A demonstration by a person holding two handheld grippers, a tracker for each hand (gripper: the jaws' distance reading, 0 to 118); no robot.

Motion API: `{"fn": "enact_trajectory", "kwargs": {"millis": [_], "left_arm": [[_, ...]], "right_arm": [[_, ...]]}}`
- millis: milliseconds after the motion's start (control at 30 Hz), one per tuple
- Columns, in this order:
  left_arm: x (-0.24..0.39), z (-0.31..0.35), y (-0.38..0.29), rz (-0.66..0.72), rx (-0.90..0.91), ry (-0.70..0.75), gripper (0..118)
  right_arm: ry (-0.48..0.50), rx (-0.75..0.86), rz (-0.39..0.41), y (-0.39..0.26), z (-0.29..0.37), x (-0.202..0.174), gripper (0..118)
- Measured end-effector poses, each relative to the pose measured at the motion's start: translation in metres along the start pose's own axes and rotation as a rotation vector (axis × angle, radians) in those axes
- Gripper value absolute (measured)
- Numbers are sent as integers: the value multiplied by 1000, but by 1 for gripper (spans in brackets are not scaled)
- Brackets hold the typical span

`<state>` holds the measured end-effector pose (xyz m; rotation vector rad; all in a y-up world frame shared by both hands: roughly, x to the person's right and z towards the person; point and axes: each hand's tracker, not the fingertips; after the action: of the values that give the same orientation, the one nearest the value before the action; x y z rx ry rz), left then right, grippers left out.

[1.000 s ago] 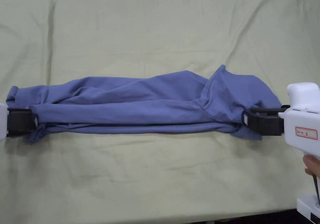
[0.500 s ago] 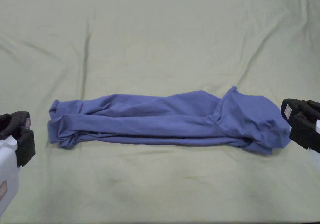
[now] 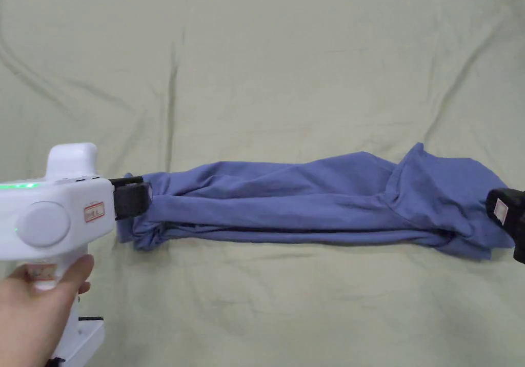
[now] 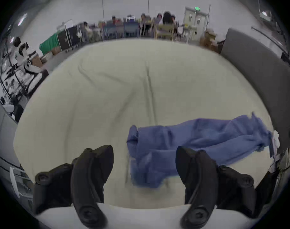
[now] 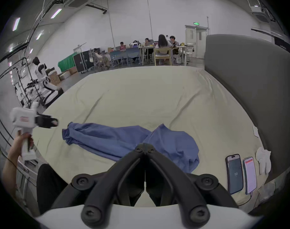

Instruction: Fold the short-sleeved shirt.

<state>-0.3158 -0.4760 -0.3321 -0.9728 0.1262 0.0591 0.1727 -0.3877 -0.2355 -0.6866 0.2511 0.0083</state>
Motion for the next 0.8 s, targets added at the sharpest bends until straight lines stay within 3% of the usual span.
{"fn": "enact_trajectory", "kwargs": {"millis": [100,167,200,233,333,500,667,800], "left_arm": [[-15,-61,2,62,-123,-67,83],[-20,-71,-2,95,-118,-139,50],[-18,-64,-3,85,-86,-129,24],[-16,-54,-2,68,-45,-109,14],[-8,-32,-9,-16,-7,-74,12],[-32,7,-10,95,94,-194,10],[-74,19,-9,163,69,-80,10],[-81,34,-3,77,29,157,10]], "right_arm": [[-19,-56,2,-5,-14,2,3],[-23,-94,0,-6,-24,1,3],[-26,-110,5,-7,-29,1,3],[-30,-123,11,-8,-34,-1,3],[-25,-162,28,-10,-48,-6,3],[-15,-192,61,-10,-57,-17,3],[6,-172,64,-5,-55,-20,3],[18,-148,49,-3,-52,-16,3]]}}
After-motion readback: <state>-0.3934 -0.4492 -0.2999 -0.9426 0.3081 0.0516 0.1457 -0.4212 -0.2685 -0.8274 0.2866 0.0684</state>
